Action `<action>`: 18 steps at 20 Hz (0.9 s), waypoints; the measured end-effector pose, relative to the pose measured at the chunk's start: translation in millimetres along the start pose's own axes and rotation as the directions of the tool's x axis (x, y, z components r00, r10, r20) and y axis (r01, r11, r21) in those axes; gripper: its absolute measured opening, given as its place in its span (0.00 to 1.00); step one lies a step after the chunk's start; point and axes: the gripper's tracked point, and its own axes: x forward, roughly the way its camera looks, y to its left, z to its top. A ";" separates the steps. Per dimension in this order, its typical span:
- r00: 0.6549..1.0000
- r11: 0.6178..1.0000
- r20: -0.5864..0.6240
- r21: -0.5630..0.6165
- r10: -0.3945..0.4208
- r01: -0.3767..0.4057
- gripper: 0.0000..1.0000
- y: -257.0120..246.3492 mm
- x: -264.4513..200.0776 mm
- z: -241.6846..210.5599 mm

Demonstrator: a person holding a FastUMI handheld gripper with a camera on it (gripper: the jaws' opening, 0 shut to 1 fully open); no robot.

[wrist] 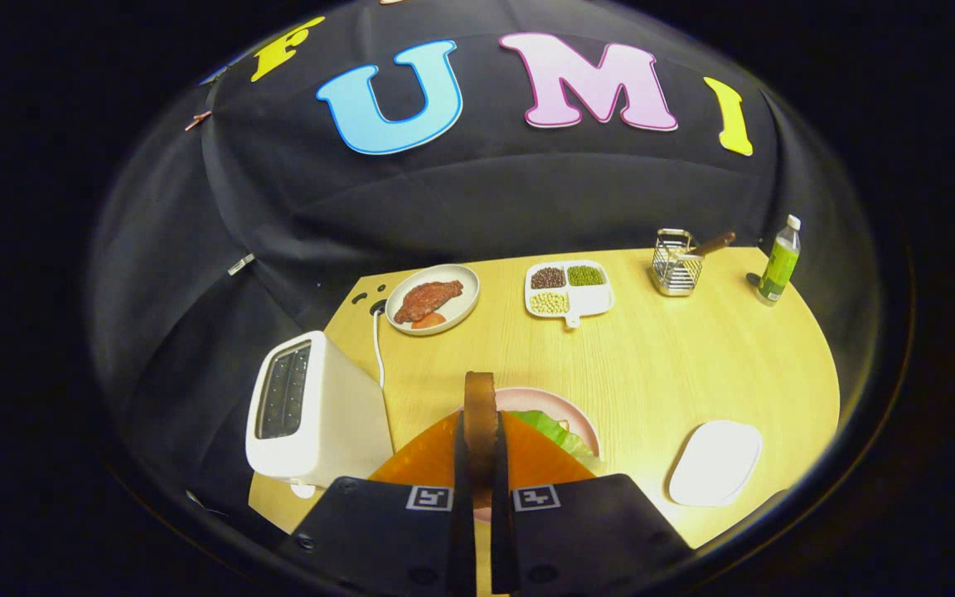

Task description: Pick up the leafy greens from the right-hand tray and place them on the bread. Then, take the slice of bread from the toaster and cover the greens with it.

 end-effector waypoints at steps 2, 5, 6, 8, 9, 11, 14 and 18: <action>1.000 0.999 -0.002 0.034 0.016 -0.016 0.12 7.7 12.8 -9.0; 1.000 0.996 0.001 0.084 0.030 -0.030 0.12 10.5 30.8 -13.8; 0.999 0.994 -0.002 0.103 0.035 -0.034 0.12 7.9 36.0 -17.1; 0.999 0.987 -0.018 0.159 0.032 -0.028 0.12 -3.6 45.6 -26.8; 0.999 0.981 -0.036 0.192 0.028 -0.021 0.11 -11.1 51.8 -34.0; 0.999 0.967 -0.053 0.254 0.007 0.006 0.12 -32.6 61.7 -42.9; 0.995 0.962 -0.094 0.271 -0.015 0.040 0.12 -58.7 66.8 -59.0; 0.991 0.969 -0.133 0.237 -0.032 0.063 0.17 -77.3 77.1 -75.1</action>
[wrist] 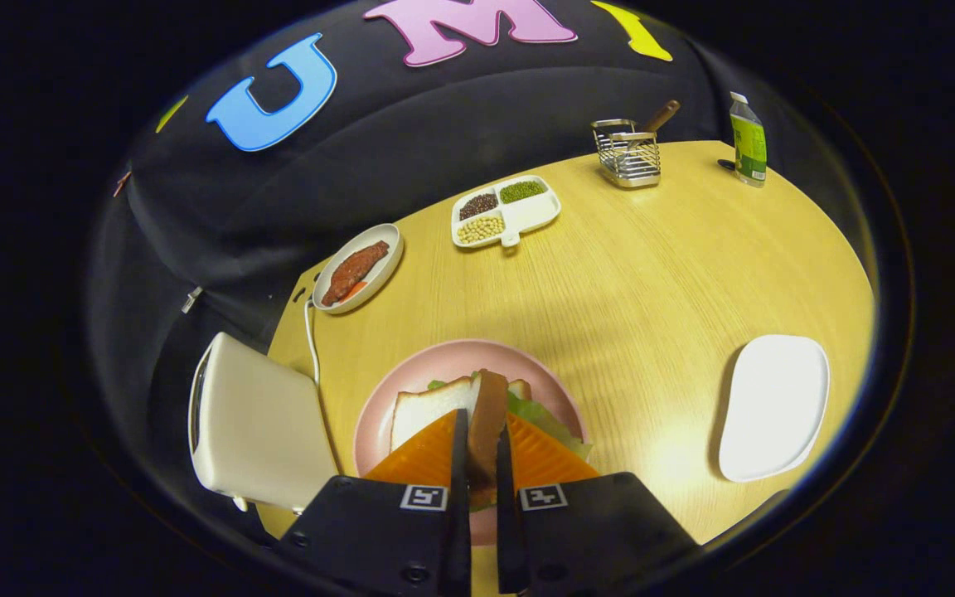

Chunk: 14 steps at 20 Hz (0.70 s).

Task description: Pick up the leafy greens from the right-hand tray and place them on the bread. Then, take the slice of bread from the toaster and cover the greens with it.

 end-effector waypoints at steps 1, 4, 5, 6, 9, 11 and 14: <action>1.000 1.000 0.001 -0.016 -0.012 0.012 0.25 -4.4 -0.2 0.3; 1.000 0.998 -0.009 -0.062 -0.026 0.026 0.43 -12.0 3.2 -0.7; 0.999 0.997 -0.017 -0.076 -0.029 0.028 0.47 -14.8 2.5 -2.0; 0.999 0.995 -0.024 -0.092 -0.033 0.030 0.52 -17.0 3.4 -4.0; 0.999 0.985 -0.017 -0.169 -0.028 0.024 0.60 -19.5 0.7 0.1; 1.000 0.973 -0.017 -0.229 -0.004 0.000 0.68 -16.5 4.1 3.9; 0.999 0.965 0.012 -0.257 0.051 -0.046 0.75 -8.1 -14.2 8.8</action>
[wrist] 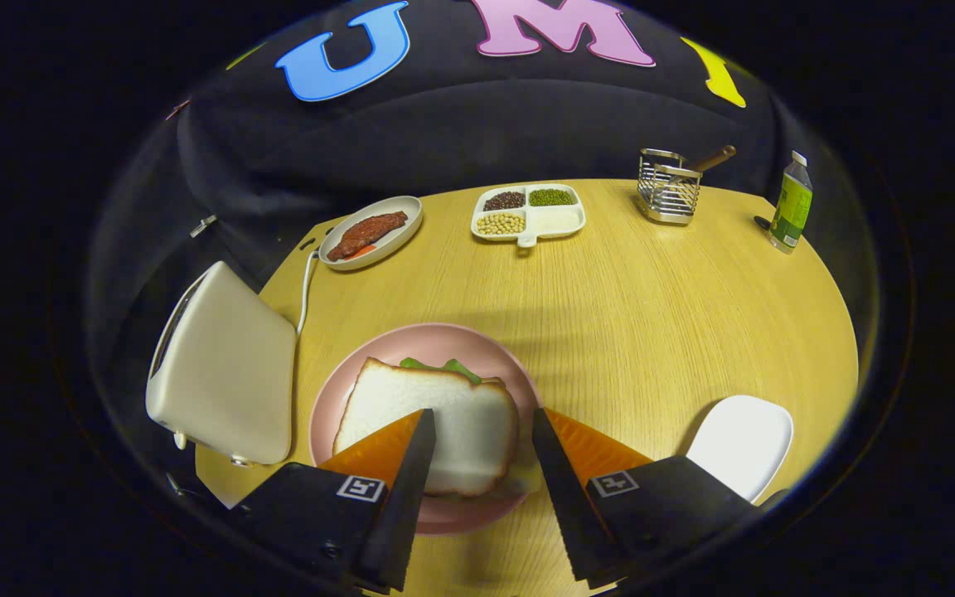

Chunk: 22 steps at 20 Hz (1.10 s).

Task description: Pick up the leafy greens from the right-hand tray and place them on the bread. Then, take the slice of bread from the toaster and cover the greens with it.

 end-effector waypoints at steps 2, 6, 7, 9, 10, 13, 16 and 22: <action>0.998 1.000 0.052 -0.013 0.021 -0.021 0.75 -1.8 -18.6 13.7; 0.986 0.996 0.156 -0.070 0.059 -0.049 0.91 -7.7 -61.2 48.5; 0.982 0.995 0.178 -0.086 0.063 -0.048 0.94 -10.2 -71.4 57.3; 0.972 0.992 0.222 -0.113 0.082 -0.058 0.99 -13.8 -94.3 77.0; 0.965 0.990 0.246 -0.128 0.092 -0.062 0.99 -14.0 -105.4 86.9; 0.942 0.981 0.310 -0.180 0.130 -0.076 0.99 -16.4 -140.4 115.9; 0.912 0.967 0.369 -0.239 0.176 -0.090 0.99 -13.4 -170.9 146.6; 0.843 0.919 0.453 -0.377 0.290 -0.114 0.99 3.9 -226.5 183.8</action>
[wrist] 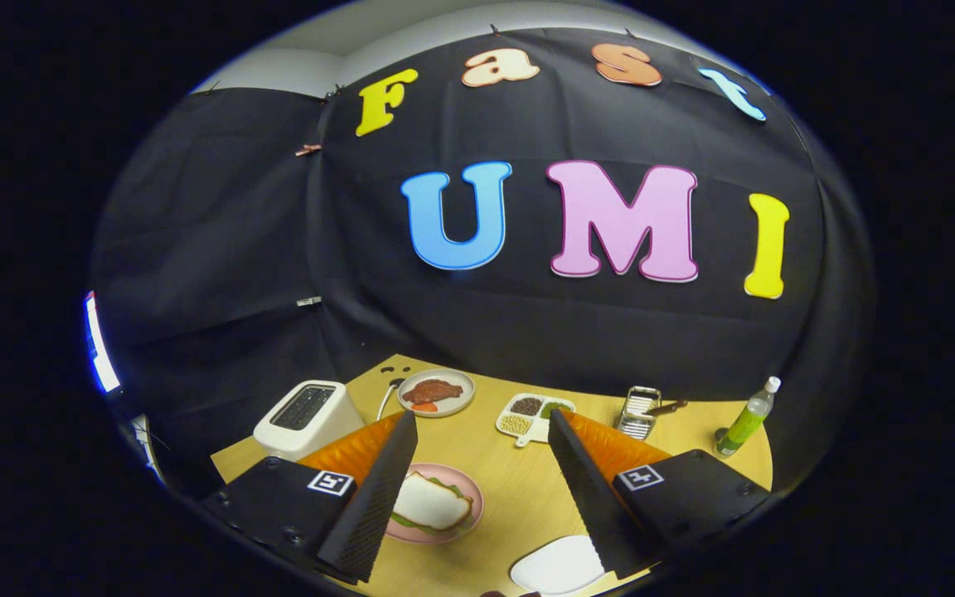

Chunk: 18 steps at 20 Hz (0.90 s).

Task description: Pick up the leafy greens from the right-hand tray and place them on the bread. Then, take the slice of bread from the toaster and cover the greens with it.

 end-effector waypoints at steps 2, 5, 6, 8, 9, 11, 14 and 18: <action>0.999 0.999 0.027 -0.050 0.021 -0.020 0.99 1.7 -4.1 9.8; 0.998 0.996 0.039 -0.074 0.042 -0.039 0.99 9.1 -12.1 14.2; 0.998 0.996 0.040 -0.084 0.045 -0.042 0.99 9.1 -14.0 14.3; 0.998 0.994 0.045 -0.102 0.044 -0.039 0.96 9.9 -17.9 12.2; 0.998 0.994 0.048 -0.103 0.044 -0.038 0.96 10.0 -20.0 13.2; 0.997 0.995 0.058 -0.091 0.046 -0.040 0.96 11.3 -19.7 15.6; 0.997 0.997 0.070 -0.075 0.038 -0.033 0.96 6.1 -21.2 18.8; 0.997 0.997 0.078 -0.075 0.021 -0.015 0.96 -2.0 -25.8 18.9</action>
